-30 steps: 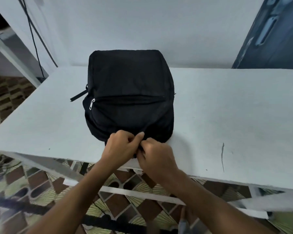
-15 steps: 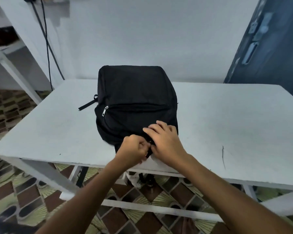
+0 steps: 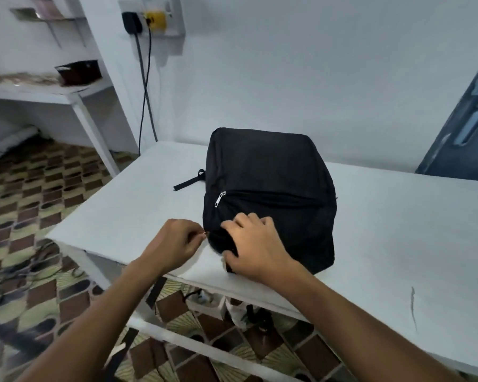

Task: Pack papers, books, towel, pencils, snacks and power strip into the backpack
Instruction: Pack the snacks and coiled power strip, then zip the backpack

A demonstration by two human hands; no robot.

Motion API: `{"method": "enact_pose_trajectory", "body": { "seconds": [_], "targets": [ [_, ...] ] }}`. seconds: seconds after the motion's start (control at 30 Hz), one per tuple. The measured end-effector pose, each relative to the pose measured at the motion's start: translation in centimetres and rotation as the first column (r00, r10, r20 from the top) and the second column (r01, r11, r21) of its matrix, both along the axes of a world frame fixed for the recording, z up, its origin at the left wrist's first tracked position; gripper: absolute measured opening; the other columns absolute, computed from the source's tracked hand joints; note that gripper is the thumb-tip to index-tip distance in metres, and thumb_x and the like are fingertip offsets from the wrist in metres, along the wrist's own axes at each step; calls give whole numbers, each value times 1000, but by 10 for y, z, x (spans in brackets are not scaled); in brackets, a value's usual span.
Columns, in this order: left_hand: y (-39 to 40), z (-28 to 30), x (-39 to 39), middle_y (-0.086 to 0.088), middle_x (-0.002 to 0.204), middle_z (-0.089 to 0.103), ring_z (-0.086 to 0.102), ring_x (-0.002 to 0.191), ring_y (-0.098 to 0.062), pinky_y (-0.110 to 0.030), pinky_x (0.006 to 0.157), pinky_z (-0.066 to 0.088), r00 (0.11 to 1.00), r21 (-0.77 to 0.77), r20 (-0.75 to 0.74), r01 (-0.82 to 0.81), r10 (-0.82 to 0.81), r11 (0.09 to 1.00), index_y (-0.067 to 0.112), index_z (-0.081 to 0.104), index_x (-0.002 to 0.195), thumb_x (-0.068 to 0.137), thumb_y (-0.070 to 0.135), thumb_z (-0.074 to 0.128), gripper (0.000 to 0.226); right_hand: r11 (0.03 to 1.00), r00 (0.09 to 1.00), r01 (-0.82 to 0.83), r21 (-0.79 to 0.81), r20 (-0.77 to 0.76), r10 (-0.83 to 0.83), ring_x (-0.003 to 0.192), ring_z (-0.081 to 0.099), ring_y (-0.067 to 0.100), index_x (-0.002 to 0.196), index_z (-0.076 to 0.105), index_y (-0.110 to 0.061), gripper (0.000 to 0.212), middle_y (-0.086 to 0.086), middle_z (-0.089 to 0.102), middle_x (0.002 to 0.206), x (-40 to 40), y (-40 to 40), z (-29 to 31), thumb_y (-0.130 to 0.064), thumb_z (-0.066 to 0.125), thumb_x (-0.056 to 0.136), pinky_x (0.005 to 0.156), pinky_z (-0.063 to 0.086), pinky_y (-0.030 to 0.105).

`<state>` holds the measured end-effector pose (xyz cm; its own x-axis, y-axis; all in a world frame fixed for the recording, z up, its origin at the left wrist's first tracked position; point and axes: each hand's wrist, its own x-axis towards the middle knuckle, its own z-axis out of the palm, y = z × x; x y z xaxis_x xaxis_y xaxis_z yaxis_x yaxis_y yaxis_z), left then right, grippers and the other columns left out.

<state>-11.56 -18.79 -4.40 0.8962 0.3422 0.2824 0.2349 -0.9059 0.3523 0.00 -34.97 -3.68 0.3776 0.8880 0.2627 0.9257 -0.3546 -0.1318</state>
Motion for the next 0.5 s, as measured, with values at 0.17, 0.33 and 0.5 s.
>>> {"method": "enact_pose_trajectory", "body": {
  "seconds": [0.17,0.33,0.5],
  "targets": [
    [14,-8,4,-6,73,68,61,69,-26,-34,61,48,998,126,-37,-50,55,991,10,73,84,88,19,63,14,999,999,21,-37,-34,-23,55,59,21,77,64,-15,39,2,60,66,-8,28,-28,-9,82,42,45,42,23],
    [41,-3,26,-5,88,70,62,84,-30,-34,67,48,954,149,-32,-289,297,946,15,73,91,91,21,55,19,999,998,-31,-21,-64,29,76,60,27,94,61,-11,23,7,61,86,-8,23,-28,-3,63,73,57,33,29],
    [55,16,74,-12,92,68,62,89,-36,-33,67,41,885,203,-100,-430,455,880,13,68,92,90,22,55,16,997,994,-78,3,-70,78,59,58,23,76,58,-14,24,3,57,70,-6,11,-33,-3,73,60,49,31,26]
  ]
}}
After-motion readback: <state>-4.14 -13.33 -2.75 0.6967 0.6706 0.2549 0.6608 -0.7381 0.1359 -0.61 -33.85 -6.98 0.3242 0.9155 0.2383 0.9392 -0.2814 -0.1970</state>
